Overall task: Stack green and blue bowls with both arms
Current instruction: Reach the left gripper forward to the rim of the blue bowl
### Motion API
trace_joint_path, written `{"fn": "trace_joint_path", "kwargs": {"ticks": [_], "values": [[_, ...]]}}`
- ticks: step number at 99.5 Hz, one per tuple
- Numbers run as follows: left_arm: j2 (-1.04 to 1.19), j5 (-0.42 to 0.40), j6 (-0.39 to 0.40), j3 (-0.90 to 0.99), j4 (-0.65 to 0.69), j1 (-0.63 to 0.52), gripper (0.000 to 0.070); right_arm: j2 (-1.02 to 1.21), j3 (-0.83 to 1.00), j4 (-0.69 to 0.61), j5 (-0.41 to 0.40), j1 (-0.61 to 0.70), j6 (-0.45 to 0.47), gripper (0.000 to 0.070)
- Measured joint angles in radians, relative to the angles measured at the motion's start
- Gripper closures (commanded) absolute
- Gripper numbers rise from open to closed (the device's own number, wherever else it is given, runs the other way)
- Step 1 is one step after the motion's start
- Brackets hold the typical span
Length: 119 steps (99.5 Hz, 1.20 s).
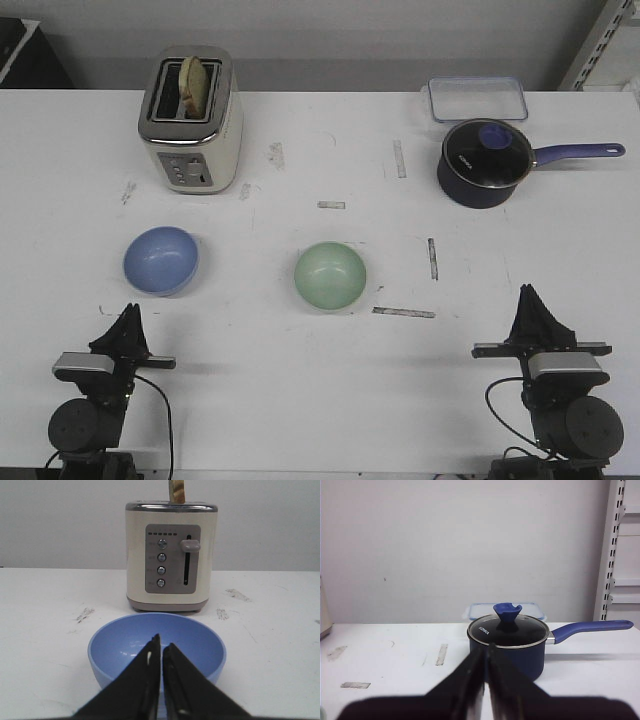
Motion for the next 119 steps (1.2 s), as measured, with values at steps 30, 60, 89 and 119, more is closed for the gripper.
{"fn": "trace_joint_path", "kwargs": {"ticks": [30, 60, 89, 119], "values": [[0.016, 0.000, -0.035, 0.042, -0.030, 0.000, 0.0699, 0.000, 0.000, 0.000, 0.000, 0.000, 0.000, 0.0698], [0.219, -0.007, -0.007, 0.297, -0.124, 0.000, 0.0699, 0.000, 0.000, 0.000, 0.000, 0.000, 0.000, 0.0699], [0.543, -0.060, 0.071, 0.628, -0.233, 0.000, 0.0699, 0.000, 0.000, 0.000, 0.000, 0.000, 0.000, 0.0698], [0.849, -0.061, 0.130, 0.807, -0.373, 0.014, 0.0699, 0.000, 0.000, 0.000, 0.000, 0.000, 0.000, 0.0699]]}}
